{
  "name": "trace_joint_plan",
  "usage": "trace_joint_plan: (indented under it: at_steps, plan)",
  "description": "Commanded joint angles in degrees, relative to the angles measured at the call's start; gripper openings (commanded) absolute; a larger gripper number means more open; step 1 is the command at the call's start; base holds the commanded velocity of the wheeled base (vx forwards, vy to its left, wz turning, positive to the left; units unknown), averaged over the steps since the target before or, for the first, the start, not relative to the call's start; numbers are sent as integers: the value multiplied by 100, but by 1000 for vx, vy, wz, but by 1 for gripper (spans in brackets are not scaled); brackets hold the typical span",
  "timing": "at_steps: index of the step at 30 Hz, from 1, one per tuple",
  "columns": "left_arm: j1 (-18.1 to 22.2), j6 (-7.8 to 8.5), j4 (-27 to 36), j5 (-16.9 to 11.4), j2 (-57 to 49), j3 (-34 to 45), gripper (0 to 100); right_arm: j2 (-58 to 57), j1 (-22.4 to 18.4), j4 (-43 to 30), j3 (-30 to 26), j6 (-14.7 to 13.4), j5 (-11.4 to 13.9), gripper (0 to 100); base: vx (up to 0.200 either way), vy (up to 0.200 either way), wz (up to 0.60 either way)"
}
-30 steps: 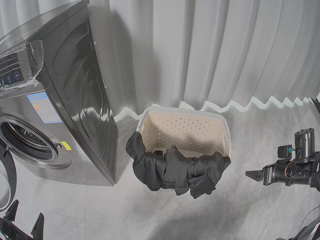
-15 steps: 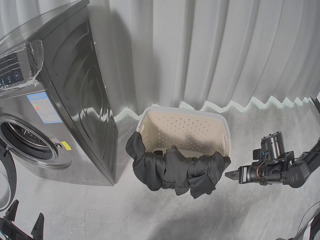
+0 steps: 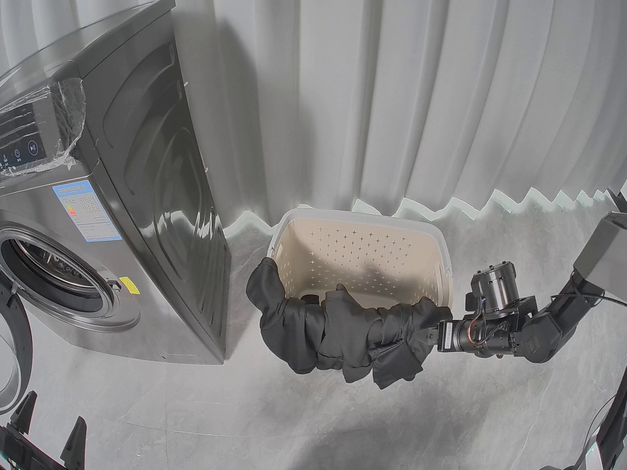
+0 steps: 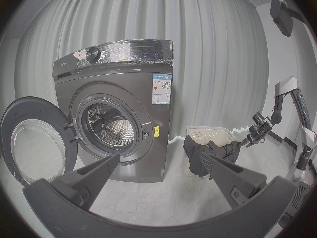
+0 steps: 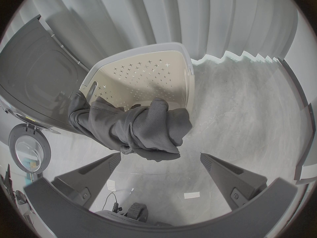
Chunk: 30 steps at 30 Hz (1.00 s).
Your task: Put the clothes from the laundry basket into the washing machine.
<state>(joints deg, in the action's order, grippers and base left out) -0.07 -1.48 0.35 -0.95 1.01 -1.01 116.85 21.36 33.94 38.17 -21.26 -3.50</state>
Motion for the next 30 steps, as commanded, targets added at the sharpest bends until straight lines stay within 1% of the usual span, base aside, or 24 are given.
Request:
trace_joint_plan:
  at_steps: [1, 8, 10, 11, 12, 22, 25, 26, 30]
  plan:
    - [-1, -2, 0, -2, -92, 92, 100, 479, -35, 60, 217, -1, -2, 100, 0, 0, 0]
    - [-1, -2, 0, -2, -92, 92, 100, 805, -26, 69, 525, -18, -19, 100, 0, 0, 0]
    - [-1, 7, 9, -2, -92, 92, 100, 866, -18, 69, 578, -10, -107, 100, 0, 0, 0]
    - [-1, -2, 9, -2, -92, 92, 100, 936, -9, 69, 639, -18, -248, 100, 0, 0, 0]
    - [-1, -2, 9, -2, -92, 92, 100, 998, 0, 69, 674, -18, -301, 100, 0, 0, 0]
    - [-1, -2, 9, -2, -92, 92, 100, 1183, 9, 78, 947, -1, -309, 100, 0, 0, 0]
    - [-1, 7, 9, -2, -92, 92, 100, 1200, 9, 324, 964, 43, -309, 100, 0, 0, 0]
    - [7, 7, 9, -2, -92, 92, 100, 1218, 9, 385, 964, 43, -309, 0, 0, 0, 0]
    - [-1, 7, 9, -2, -92, 92, 100, 1279, 26, 649, 938, 69, -318, 0, 0, 0, 0]
